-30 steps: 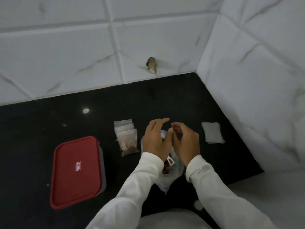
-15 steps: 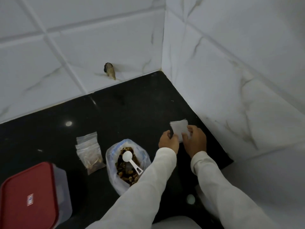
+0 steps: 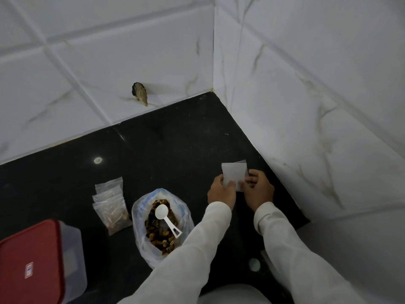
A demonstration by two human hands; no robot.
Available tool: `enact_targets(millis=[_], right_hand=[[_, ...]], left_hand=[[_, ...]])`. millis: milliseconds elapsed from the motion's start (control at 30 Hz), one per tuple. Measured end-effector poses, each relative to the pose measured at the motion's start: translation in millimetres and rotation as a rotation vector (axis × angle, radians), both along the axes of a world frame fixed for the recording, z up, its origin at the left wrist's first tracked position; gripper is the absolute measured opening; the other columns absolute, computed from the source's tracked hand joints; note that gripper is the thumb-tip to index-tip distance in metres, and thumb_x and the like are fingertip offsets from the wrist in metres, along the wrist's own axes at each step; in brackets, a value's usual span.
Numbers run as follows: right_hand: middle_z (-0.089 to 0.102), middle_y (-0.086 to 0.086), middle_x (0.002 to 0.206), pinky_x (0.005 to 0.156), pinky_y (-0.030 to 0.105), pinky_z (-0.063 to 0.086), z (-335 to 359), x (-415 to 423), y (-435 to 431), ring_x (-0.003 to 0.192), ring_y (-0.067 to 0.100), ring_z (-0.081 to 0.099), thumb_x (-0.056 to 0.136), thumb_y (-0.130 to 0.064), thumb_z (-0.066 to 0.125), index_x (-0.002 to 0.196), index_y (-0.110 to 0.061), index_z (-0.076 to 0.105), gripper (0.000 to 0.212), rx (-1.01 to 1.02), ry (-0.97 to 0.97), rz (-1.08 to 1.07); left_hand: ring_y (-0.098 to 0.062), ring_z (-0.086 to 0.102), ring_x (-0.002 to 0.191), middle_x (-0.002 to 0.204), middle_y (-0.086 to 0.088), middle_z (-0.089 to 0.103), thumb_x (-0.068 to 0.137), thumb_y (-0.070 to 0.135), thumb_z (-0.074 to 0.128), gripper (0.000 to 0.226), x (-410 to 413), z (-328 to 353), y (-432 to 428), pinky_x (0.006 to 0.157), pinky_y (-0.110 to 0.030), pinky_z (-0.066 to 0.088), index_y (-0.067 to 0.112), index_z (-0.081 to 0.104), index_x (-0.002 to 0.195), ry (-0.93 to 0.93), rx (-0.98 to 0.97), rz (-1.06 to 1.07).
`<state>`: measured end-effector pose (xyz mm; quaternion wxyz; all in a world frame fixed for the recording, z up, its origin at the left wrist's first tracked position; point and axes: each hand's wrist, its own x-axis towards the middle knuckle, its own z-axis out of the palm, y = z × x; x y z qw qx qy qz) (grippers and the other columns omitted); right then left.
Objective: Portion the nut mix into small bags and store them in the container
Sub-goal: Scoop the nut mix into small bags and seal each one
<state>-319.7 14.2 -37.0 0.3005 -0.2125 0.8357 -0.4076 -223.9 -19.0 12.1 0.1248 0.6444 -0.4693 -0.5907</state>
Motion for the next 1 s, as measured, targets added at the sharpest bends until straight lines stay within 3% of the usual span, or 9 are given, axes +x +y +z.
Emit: enact_targets(millis=[200,333,433,600,700,800,867,933,1000], right_hand=[[0.063,-0.005,0.098,0.075,0.021,0.048,29.4,6.1,9.4,0.087,0.007,0.06,0.085,-0.017,0.071,0.119,-0.019,0.06,0.036,-0.115,-0.157,-0.049],[0.065,-0.01,0.096,0.073,0.019,0.048,56.4,26.9,18.7,0.09,0.005,0.061,0.087,-0.021,0.069,0.102,-0.027,0.063,0.017,-0.168,-0.227,0.052],[0.068,-0.01,0.093,0.071,0.02,0.049,70.8,52.3,26.2,0.088,0.004,0.064,0.086,-0.026,0.07,0.095,-0.03,0.064,0.012,-0.168,-0.309,0.164],[0.07,-0.01,0.096,0.078,0.027,0.054,77.5,96.0,31.7,0.089,0.006,0.067,0.083,-0.043,0.07,0.102,-0.031,0.067,0.023,-0.142,-0.414,0.246],[0.072,-0.011,0.094,0.072,0.022,0.052,86.1,119.7,29.5,0.085,0.002,0.068,0.086,-0.039,0.068,0.1,-0.03,0.069,0.017,-0.155,-0.453,0.354],[0.073,-0.007,0.088,0.073,0.022,0.053,89.6,148.5,26.7,0.085,0.007,0.069,0.086,-0.033,0.069,0.092,-0.023,0.074,0.012,-0.139,-0.378,0.519],[0.073,-0.008,0.084,0.072,0.02,0.052,90.3,167.1,26.2,0.083,0.005,0.068,0.085,-0.034,0.07,0.089,-0.024,0.074,0.011,-0.154,-0.277,0.575],[0.071,-0.012,0.083,0.072,0.016,0.051,91.2,184.0,26.1,0.082,-0.001,0.066,0.085,-0.033,0.071,0.088,-0.025,0.073,0.009,-0.185,-0.101,0.619],[0.07,-0.013,0.085,0.075,0.015,0.051,90.3,201.1,26.2,0.084,-0.001,0.065,0.085,-0.03,0.071,0.09,-0.022,0.073,0.01,-0.234,0.099,0.673]], left_hand=[[-0.018,0.055,0.122,0.131,0.003,0.057,0.096,0.021,0.057,0.046,13.8,8.3,1.3,0.101,-0.035,0.046,0.027,0.045,0.14,0.074,-0.064,0.126],[-0.014,0.064,0.106,0.112,0.007,0.066,0.092,0.023,0.065,0.027,43.3,21.7,-1.0,0.094,-0.04,0.055,0.028,0.061,0.118,0.221,-0.113,0.244],[-0.013,0.067,0.095,0.099,0.005,0.07,0.091,0.023,0.068,0.01,76.6,36.1,0.1,0.08,-0.032,0.06,0.024,0.067,0.1,0.253,-0.162,0.273],[-0.008,0.067,0.083,0.088,0.008,0.072,0.09,0.022,0.069,0.004,150.8,46.7,6.7,0.066,-0.013,0.052,0.024,0.071,0.092,0.146,-0.233,0.262],[-0.007,0.065,0.092,0.096,0.009,0.072,0.088,0.024,0.07,0.006,196.1,48.3,12.0,0.082,-0.022,0.05,0.029,0.072,0.088,0.099,-0.195,0.174],[-0.01,0.065,0.096,0.099,0.008,0.071,0.087,0.021,0.071,0.008,229.6,47.6,20.2,0.083,-0.023,0.051,0.029,0.071,0.089,0.087,-0.196,0.202],[-0.009,0.066,0.089,0.097,0.009,0.068,0.084,0.029,0.075,0.014,244.6,42.9,25.9,0.081,-0.025,0.054,0.032,0.066,0.094,-0.038,-0.291,0.272],[-0.006,0.062,0.08,0.094,0.01,0.061,0.08,0.037,0.076,0.02,255.6,44.6,33.4,0.076,-0.026,0.053,0.035,0.059,0.091,-0.222,-0.433,0.345],[-0.002,0.062,0.075,0.088,0.012,0.063,0.083,0.038,0.073,0.016,264.7,48.9,39.9,0.072,-0.023,0.051,0.034,0.058,0.084,-0.238,-0.526,0.372]])
